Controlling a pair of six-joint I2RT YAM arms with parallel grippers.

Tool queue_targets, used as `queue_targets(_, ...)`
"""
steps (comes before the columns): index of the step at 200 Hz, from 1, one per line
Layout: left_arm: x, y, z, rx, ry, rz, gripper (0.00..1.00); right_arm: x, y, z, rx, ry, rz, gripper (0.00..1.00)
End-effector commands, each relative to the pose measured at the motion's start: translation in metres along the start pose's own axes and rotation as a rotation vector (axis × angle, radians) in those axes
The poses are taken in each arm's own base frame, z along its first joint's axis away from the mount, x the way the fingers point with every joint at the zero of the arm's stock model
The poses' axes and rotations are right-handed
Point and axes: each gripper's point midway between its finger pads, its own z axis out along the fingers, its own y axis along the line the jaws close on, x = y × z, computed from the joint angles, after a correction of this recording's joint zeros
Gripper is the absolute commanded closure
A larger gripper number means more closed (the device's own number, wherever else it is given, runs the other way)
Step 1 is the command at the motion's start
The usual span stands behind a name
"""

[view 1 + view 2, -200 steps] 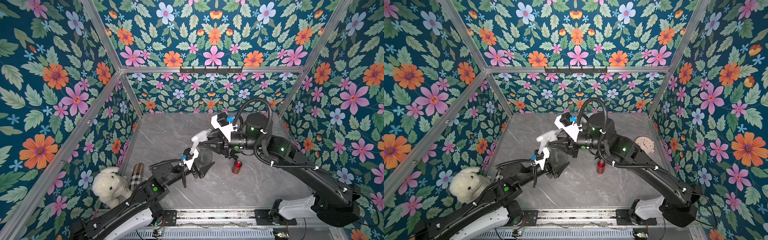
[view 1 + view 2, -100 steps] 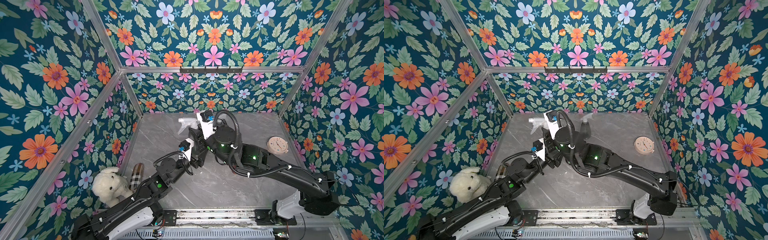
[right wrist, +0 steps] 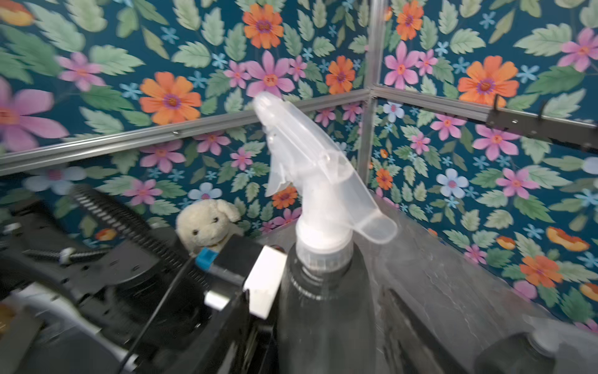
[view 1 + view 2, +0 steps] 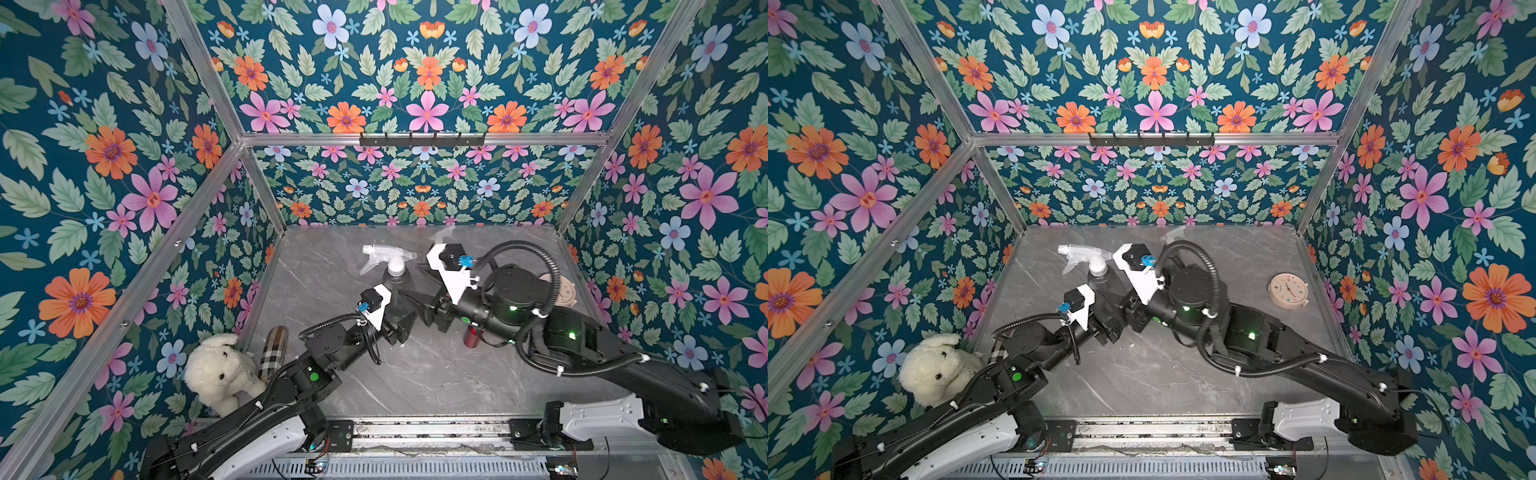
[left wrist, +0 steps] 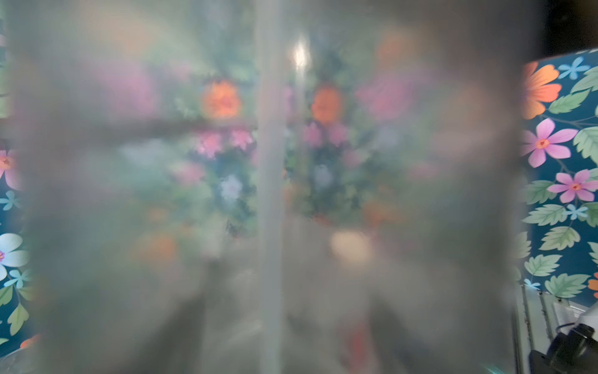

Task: Attach spray nozzles to spray bottles
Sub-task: Screw the spray nozzle on the spray bottle.

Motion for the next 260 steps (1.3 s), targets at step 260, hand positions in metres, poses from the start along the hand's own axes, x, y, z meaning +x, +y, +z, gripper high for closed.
queue_targets(260,-0.007,-0.048,-0.009,0.334,-0.034,-0.037,1.00,0.005,0.025,0.005,-0.868,0.172,0.094,0.57)
